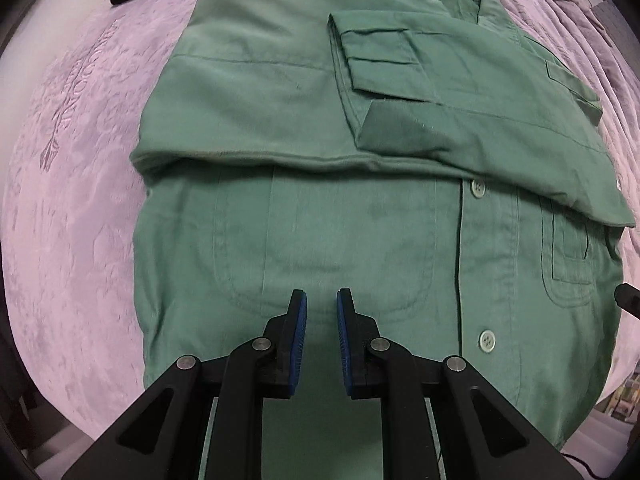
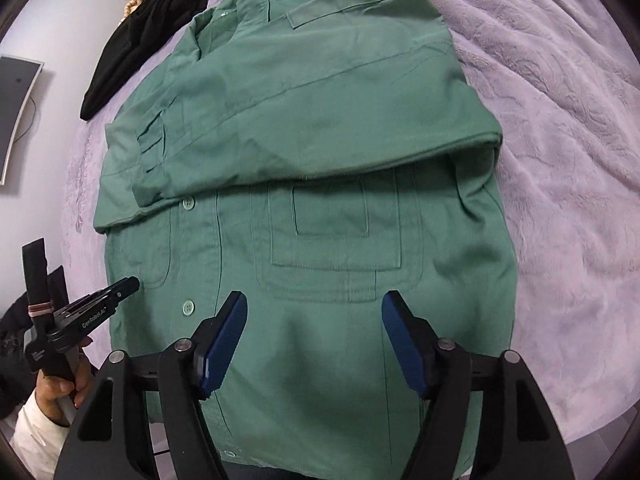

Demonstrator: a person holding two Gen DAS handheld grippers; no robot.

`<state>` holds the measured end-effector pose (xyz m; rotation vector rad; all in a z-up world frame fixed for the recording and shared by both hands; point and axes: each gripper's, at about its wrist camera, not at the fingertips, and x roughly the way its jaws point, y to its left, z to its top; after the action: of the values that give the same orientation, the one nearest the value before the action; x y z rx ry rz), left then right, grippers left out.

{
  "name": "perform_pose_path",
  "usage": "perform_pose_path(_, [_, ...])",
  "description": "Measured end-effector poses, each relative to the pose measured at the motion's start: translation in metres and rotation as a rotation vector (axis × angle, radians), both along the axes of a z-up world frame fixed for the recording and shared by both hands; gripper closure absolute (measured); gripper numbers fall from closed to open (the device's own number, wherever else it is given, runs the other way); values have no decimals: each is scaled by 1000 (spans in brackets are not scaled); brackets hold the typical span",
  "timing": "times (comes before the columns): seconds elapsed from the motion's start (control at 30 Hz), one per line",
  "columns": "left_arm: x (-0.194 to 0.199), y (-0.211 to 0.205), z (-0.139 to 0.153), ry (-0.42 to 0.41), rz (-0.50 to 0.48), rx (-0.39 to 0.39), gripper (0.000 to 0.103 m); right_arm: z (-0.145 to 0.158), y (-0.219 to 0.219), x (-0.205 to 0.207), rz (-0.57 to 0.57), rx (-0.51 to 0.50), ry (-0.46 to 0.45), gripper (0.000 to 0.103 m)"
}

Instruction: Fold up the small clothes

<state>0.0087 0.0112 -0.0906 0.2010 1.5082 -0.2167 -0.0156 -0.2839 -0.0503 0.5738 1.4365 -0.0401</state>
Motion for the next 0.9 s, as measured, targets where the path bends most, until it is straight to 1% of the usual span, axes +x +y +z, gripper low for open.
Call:
perform_pose_path(0.03, [-6, 4, 0, 8, 5, -8, 86, 1, 3, -5, 3, -3, 6, 23])
perform_pose_path(0.1, [-18, 12, 0, 20, 14, -26, 85, 1, 8, -10, 12, -7, 17, 22])
perform_pose_path(0.13, [-25, 16, 1, 22, 16, -23, 79, 1, 12, -14, 19, -15, 27, 22])
perform_pose_path(0.17, [-30, 19, 1, 21, 19, -12, 35, 0, 15, -14, 23, -21, 33, 22])
perform_pose_path(0.2, [-34, 22, 2, 12, 29, 21, 0, -1, 17, -15, 26, -24, 39, 22])
perform_pose_path(0.23, [-39, 24, 7, -16, 34, 45, 2, -1, 19, -17, 29, -28, 46, 22])
perform_pose_path(0.27, [-43, 24, 10, -31, 25, 48, 1, -1, 21, -18, 33, -31, 47, 22])
perform_pose_path(0.4, [-56, 26, 16, -29, 16, 30, 1, -1, 30, -20, 45, -39, 53, 20])
perform_pose_path(0.5, [-57, 27, 23, -32, 17, 14, 1, 2, 38, -20, 70, -58, 41, 19])
perform_pose_path(0.57, [-54, 36, 29, -32, 32, 6, 1, 2, 41, -20, 77, -73, 42, 19])
perform_pose_path(0.63, [-57, 41, 29, -28, 52, 10, 1, 0, 43, -22, 73, -75, 50, 19])
perform_pose_path(0.67, [-51, 46, 30, -26, 55, 12, 1, -1, 43, -23, 70, -75, 53, 19])
perform_pose_path(0.8, [-53, 55, 28, -25, 63, 30, 1, -1, 44, -29, 61, -79, 64, 19])
perform_pose_path(0.9, [-59, 64, 23, -10, 75, 18, 1, -1, 46, -31, 55, -79, 72, 19])
